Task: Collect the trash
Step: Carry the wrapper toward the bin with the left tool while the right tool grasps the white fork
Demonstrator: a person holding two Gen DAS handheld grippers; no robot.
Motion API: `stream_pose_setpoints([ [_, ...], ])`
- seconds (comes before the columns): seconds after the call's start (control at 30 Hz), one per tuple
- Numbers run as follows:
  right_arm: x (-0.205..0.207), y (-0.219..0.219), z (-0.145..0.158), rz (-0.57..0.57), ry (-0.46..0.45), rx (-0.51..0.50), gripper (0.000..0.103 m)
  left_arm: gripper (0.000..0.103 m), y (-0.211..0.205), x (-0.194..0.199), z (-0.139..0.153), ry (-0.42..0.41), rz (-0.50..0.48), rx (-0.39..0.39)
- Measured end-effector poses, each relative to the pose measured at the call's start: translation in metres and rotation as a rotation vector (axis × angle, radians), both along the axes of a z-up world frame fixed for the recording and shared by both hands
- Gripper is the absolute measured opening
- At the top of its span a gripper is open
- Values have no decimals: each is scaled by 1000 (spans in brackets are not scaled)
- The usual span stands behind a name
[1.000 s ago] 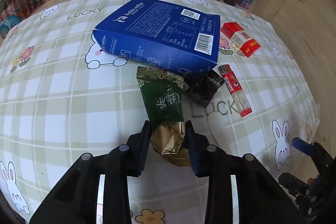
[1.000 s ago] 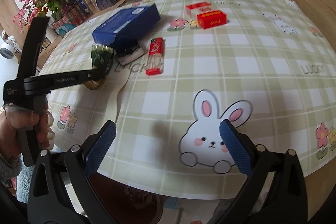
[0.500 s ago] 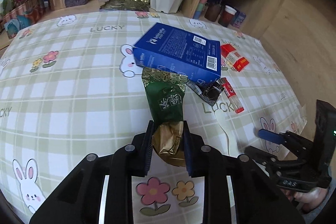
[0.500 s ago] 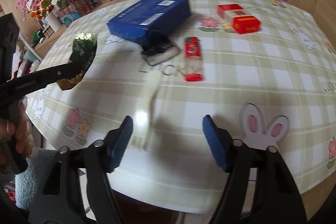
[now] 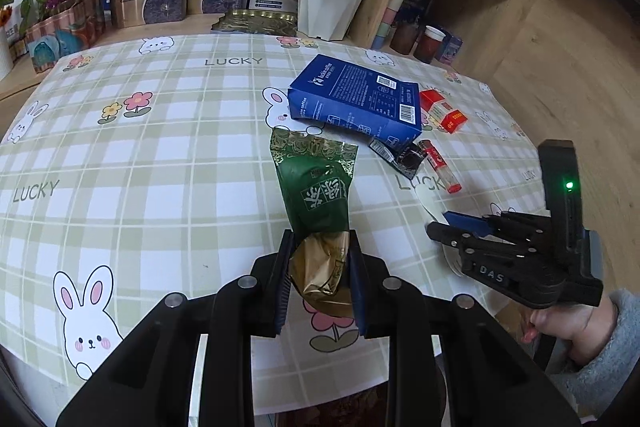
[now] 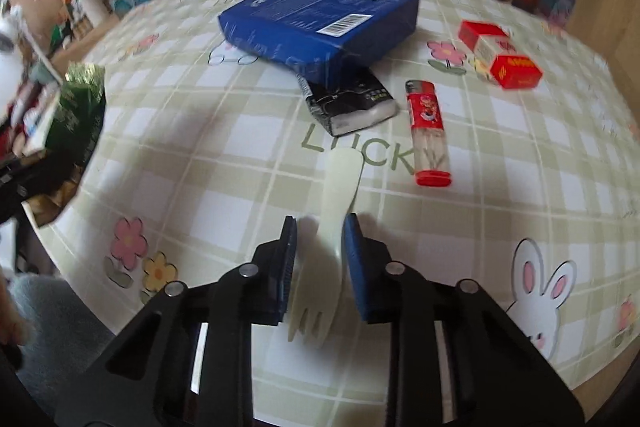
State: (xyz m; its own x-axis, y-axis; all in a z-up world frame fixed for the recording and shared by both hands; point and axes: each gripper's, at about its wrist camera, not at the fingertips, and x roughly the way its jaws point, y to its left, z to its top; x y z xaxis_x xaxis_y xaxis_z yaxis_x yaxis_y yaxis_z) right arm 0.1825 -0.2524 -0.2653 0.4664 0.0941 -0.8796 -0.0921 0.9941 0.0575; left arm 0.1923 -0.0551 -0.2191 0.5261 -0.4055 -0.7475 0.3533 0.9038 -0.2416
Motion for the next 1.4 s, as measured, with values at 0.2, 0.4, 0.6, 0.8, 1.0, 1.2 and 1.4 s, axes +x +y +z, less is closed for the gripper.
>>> stream_pose_setpoints([
  [0.2, -13, -7, 13, -3, -50, 34, 18, 24, 6, -14, 3, 0, -37, -30],
  [0.4, -40, -25, 41, -68, -135, 126, 18, 25, 20, -30, 4, 6, -57, -66],
  [0.6, -64, -25, 53, -79, -154, 164, 18, 25, 25, -48, 12, 2, -80, -74],
  [0.8, -92, -20, 63, -76, -182, 181, 18, 25, 24, -73, 19, -13, -117, -74],
  [1.0, -121, -12, 71, -51, -211, 189, 18, 25, 17, -105, 7, 15, -179, -41],
  [1.2, -145, -8, 80, -29, -241, 213, 18, 25, 7, -132, -20, 78, -256, 18],
  [1.4, -157, -6, 83, -20, -250, 233, 18, 25, -9, -145, -54, 177, -305, 68],
])
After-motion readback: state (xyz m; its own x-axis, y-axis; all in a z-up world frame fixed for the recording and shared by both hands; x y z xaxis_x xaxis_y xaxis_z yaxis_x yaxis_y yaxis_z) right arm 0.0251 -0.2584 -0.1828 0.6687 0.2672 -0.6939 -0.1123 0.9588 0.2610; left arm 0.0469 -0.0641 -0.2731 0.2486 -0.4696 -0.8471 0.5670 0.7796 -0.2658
